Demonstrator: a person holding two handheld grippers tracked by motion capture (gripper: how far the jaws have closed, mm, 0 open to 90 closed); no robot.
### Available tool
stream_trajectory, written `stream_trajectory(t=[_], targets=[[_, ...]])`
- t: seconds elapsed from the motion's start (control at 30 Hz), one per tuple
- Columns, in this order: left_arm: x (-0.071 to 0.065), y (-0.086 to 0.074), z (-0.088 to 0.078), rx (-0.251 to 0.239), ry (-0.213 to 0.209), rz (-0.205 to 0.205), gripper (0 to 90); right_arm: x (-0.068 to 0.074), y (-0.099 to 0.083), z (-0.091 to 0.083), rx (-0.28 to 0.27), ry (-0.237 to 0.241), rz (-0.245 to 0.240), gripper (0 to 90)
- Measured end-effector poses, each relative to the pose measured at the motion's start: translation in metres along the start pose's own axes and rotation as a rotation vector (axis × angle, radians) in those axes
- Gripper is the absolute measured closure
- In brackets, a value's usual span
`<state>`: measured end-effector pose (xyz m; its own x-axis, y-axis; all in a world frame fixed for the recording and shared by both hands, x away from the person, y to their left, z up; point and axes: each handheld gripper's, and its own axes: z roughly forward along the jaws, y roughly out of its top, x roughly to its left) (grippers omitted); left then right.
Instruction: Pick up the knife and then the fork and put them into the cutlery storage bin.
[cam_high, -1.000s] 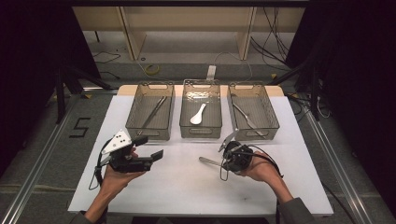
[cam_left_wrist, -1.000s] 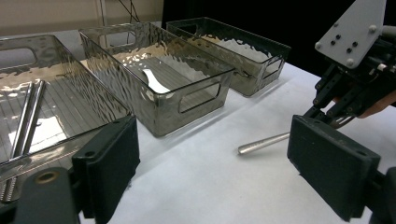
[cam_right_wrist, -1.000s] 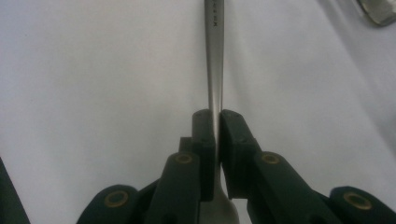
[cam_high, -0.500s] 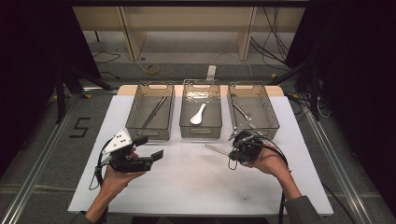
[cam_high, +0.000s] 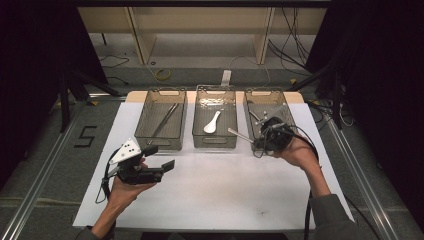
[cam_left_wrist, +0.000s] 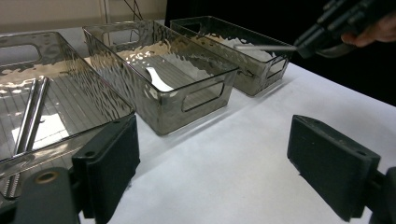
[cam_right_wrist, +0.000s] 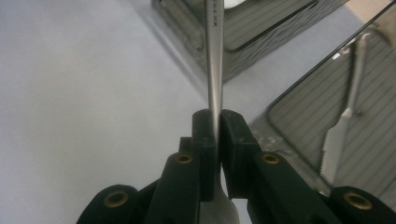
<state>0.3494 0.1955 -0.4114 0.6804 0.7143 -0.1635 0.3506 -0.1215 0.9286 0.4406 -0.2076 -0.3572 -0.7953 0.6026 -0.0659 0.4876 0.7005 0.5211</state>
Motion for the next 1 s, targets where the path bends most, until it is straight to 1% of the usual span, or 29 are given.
stream_trajectory(t=[0.07,0.13,0.23,0.33,0.37,0.43,0.47,0.53,0.57,0.6,0.63,0.73,0.83,1.0], targets=[[0.000,0.000,0.000,0.001,0.000,0.001,16.1,-0.008,0.007,-0.003,-0.010,-0.015,0.016,85.4],[0.000,0.000,0.000,0.001,0.000,0.002,16.1,-0.016,0.012,-0.005,-0.026,-0.029,0.021,85.4],[0.000,0.000,0.000,0.000,0.000,-0.001,16.1,-0.028,0.020,-0.006,-0.042,-0.040,0.047,85.4],[0.000,0.000,0.000,-0.001,-0.001,-0.002,16.1,-0.040,0.026,-0.004,-0.046,-0.055,0.079,85.4],[0.000,0.000,0.000,-0.002,-0.001,-0.003,16.2,-0.044,0.028,-0.003,-0.037,-0.057,0.102,85.4],[0.000,0.000,0.000,0.002,-0.001,-0.001,16.1,-0.053,0.031,-0.001,-0.039,-0.069,0.132,85.4],[0.000,0.000,0.001,0.004,0.000,-0.001,16.1,-0.057,0.032,0.001,-0.045,-0.072,0.139,85.4],[0.000,0.000,0.000,0.003,0.001,-0.003,16.1,-0.063,0.034,0.003,-0.051,-0.077,0.169,85.4],[0.000,0.000,0.000,-0.001,0.001,-0.008,16.1,-0.066,0.035,0.004,-0.053,-0.080,0.167,85.4],[0.000,0.000,0.000,0.001,0.000,-0.006,16.1,-0.068,0.036,0.005,-0.045,-0.088,0.180,85.4],[0.000,0.000,0.000,0.003,0.000,-0.004,16.1,-0.070,0.037,0.007,-0.044,-0.093,0.180,85.4],[0.000,0.000,0.000,0.002,-0.001,-0.003,16.1,-0.076,0.037,0.012,-0.034,-0.094,0.205,85.4],[-0.001,0.000,0.001,0.003,-0.001,-0.002,16.1,-0.084,0.036,0.017,-0.041,-0.090,0.234,85.3],[0.000,0.000,0.001,0.003,-0.001,-0.001,16.1,-0.095,0.033,0.024,-0.032,-0.097,0.268,85.3]])
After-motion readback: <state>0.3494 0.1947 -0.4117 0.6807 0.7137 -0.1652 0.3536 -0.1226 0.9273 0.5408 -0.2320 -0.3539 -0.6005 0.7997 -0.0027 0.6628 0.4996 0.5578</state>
